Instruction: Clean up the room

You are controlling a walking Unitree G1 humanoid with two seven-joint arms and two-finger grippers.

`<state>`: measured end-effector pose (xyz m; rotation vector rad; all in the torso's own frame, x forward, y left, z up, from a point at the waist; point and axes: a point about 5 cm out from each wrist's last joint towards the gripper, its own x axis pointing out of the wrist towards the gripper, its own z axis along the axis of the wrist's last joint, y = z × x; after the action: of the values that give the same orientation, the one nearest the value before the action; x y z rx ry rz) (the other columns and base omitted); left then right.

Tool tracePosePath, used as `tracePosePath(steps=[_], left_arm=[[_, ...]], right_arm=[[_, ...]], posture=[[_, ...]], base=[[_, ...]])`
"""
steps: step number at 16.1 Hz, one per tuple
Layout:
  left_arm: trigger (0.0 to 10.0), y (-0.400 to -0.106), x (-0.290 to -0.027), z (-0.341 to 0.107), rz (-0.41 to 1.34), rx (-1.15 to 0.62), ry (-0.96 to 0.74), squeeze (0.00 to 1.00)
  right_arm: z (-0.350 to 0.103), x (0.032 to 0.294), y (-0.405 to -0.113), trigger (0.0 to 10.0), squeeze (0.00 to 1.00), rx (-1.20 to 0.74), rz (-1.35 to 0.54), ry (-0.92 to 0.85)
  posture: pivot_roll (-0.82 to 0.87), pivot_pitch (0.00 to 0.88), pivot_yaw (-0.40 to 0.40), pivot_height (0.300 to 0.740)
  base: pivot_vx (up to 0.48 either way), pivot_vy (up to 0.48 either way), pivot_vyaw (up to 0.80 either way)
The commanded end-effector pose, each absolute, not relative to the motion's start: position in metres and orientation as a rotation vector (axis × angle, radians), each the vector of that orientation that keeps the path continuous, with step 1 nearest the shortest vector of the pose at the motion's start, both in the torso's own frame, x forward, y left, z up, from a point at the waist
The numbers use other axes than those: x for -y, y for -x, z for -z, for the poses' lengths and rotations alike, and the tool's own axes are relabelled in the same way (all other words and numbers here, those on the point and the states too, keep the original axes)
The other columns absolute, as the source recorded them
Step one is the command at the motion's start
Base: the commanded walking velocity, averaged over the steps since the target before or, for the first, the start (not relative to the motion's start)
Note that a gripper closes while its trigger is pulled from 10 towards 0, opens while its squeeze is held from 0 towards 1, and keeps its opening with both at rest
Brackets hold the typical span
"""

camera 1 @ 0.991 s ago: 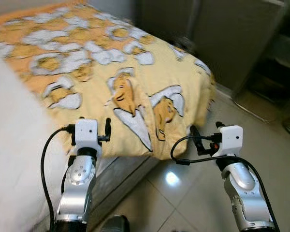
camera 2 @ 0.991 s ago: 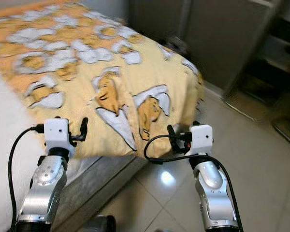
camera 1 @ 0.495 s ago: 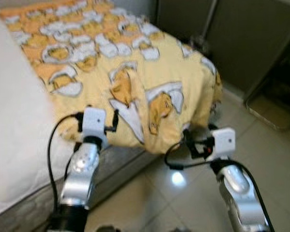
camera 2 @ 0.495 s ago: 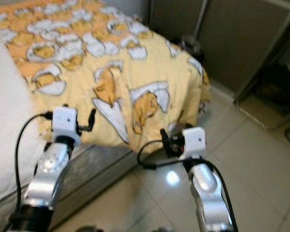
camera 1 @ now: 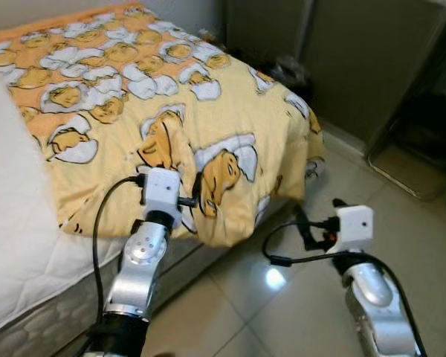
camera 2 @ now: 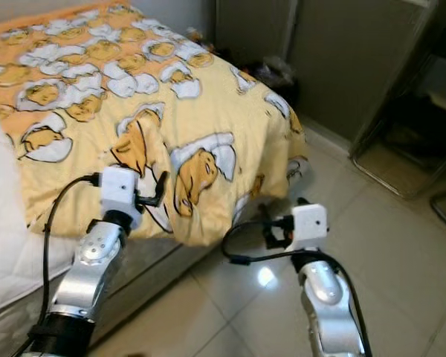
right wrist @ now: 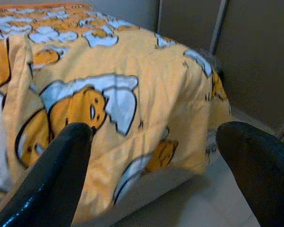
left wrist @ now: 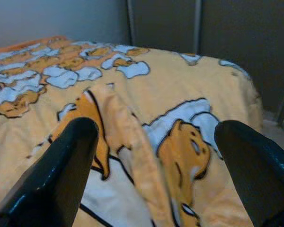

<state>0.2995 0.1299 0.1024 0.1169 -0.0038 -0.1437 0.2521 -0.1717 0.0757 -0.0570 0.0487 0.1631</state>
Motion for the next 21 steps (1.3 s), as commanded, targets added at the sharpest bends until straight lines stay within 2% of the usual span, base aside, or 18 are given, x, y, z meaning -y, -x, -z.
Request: tracePosePath(steps=[1, 7, 12, 14, 17, 21], left_arm=[[10.0, -0.3, -0.14, -0.1, 0.116, -0.009, -0.119, 0.0], [10.0, -0.304, -0.146, -0.095, 0.061, -0.049, -0.08, 0.0], [10.0, -0.31, -0.146, -0.096, 0.068, -0.05, -0.097, 0.0], [10.0, -0.312, -0.145, -0.096, 0.072, -0.047, -0.161, 0.0], [10.0, -0.315, -0.149, -0.095, 0.087, -0.064, -0.145, 0.0], [10.0, -0.318, -0.152, -0.095, 0.087, -0.078, -0.145, 0.0]], right_arm=[[-0.075, 0.166, -0.252, 10.0, 0.0, -0.048, -0.178, 0.052], [-0.073, 0.166, -0.249, 10.0, 0.0, -0.053, -0.185, 0.064], [-0.074, 0.167, -0.248, 10.0, 0.0, -0.043, -0.152, 0.045], [-0.073, 0.167, -0.246, 10.0, 0.0, -0.048, -0.148, 0.043], [-0.072, 0.168, -0.244, 10.0, 0.0, -0.052, -0.142, 0.044], [-0.072, 0.166, -0.244, 10.0, 0.0, -0.052, -0.146, 0.041]], posture=[[-0.08, 0.054, 0.016, 0.74], [-0.09, 0.047, 0.021, 0.74], [-0.1, 0.059, 0.048, 0.74], [-0.11, 0.063, 0.052, 0.74], [-0.11, 0.067, 0.052, 0.74], [-0.1, 0.068, 0.056, 0.74]], base=[[0.352, -0.322, 0.0], [0.406, -0.173, 0.0], [0.471, 0.0, 0.44], [0.0, 0.0, 0.0], [0.0, 0.109, 0.0], [0.351, 0.265, 0.0]])
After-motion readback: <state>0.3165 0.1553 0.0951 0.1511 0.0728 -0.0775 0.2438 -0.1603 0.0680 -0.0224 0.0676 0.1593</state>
